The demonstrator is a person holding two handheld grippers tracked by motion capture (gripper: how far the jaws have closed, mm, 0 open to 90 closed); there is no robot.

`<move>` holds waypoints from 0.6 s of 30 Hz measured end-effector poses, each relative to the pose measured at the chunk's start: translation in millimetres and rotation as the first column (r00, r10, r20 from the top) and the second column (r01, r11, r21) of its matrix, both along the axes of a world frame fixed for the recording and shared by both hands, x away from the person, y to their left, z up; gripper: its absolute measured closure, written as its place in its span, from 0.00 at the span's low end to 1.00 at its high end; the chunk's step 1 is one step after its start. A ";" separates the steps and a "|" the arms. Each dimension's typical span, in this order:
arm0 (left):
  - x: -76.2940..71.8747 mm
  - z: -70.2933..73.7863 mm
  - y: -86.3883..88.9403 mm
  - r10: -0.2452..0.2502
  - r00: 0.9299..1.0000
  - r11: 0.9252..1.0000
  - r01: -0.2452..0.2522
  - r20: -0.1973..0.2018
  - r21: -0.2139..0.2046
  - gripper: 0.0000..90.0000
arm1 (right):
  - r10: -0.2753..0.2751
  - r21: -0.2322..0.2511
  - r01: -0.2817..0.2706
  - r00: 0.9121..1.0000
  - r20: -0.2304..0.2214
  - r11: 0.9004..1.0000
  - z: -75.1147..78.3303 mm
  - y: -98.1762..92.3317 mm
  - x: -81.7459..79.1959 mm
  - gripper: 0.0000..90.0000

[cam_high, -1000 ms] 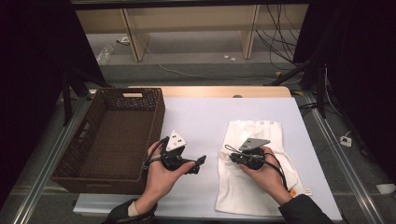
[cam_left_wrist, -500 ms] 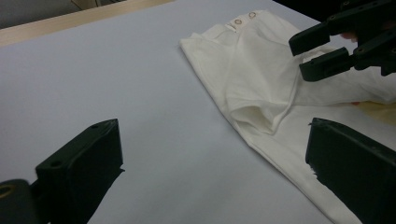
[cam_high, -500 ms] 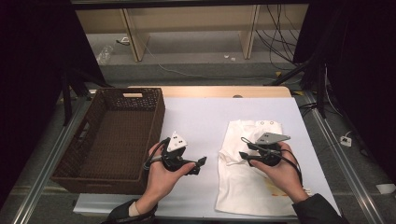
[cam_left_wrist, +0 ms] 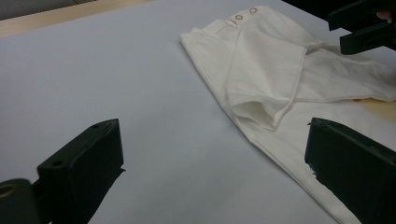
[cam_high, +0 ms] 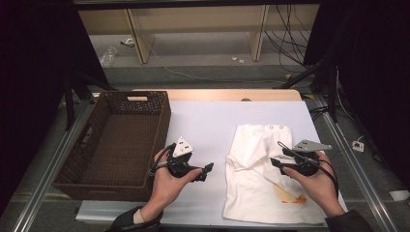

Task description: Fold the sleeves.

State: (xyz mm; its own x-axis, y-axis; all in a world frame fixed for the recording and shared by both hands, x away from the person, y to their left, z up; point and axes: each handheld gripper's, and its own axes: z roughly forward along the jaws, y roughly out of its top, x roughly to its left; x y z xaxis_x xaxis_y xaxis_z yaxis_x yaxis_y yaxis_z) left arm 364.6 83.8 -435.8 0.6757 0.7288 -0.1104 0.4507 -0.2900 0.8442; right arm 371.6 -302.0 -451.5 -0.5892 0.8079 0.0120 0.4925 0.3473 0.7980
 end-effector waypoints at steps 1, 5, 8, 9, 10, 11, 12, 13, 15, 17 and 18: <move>0.1 -0.2 0.2 -0.001 1.000 1.000 0.001 0.000 0.000 0.04 | 0.002 0.003 -0.002 1.000 0.003 1.000 0.3 -1.5 -0.6 0.39; 0.4 -1.7 1.1 -0.003 1.000 1.000 0.003 -0.005 -0.001 0.04 | -0.003 0.025 0.003 1.000 -0.005 1.000 1.8 -5.9 -5.6 0.35; 0.8 -3.0 1.5 -0.003 1.000 1.000 0.003 -0.009 -0.004 0.05 | -0.008 0.034 0.008 1.000 -0.001 0.999 2.4 -10.3 -9.2 0.34; 0.9 -3.3 1.6 -0.005 1.000 1.000 0.005 -0.011 -0.006 0.05 | -0.014 0.031 0.014 1.000 -0.001 0.999 3.2 -12.3 -10.3 0.33; 1.0 -3.6 1.8 -0.006 1.000 1.000 0.006 -0.011 -0.006 0.05 | -0.025 0.040 0.024 1.000 0.001 0.999 3.2 -14.3 -10.8 0.32; 1.0 -3.9 1.9 -0.007 1.000 1.000 0.007 -0.013 -0.008 0.05 | -0.032 0.046 0.032 0.999 0.001 0.998 3.5 -15.7 -11.0 0.32; 1.0 -4.0 2.1 -0.007 1.000 1.000 0.007 -0.015 -0.009 0.05 | -0.036 0.048 0.035 0.999 0.002 0.998 3.7 -17.0 -10.9 0.31; 1.2 -4.1 2.2 -0.008 1.000 1.000 0.008 -0.015 -0.009 0.05 | -0.041 0.041 0.041 0.999 -0.003 0.998 4.4 -18.1 -11.3 0.31; 1.8 -4.0 2.5 -0.009 1.000 1.000 0.009 -0.015 -0.010 0.05 | -0.048 0.037 0.048 0.999 0.001 0.998 4.3 -18.7 -11.0 0.30; 2.1 -3.7 2.6 -0.009 1.000 1.000 0.009 -0.014 -0.011 0.05 | -0.054 0.041 0.054 0.999 0.003 0.998 4.2 -18.9 -10.7 0.30; 2.1 -3.5 2.6 -0.008 1.000 1.000 0.008 -0.013 -0.011 0.05 | -0.056 0.041 0.056 0.998 0.004 0.998 4.3 -19.3 -10.8 0.30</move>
State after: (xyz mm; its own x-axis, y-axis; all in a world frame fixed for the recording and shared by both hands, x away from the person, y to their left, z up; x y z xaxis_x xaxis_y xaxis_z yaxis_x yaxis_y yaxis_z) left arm 366.7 86.4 -439.3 0.6802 0.7219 -0.1272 0.4592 -0.2844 0.8416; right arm 360.8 -321.3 -447.2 -0.5433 0.8384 0.0429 0.5059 0.2862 0.8137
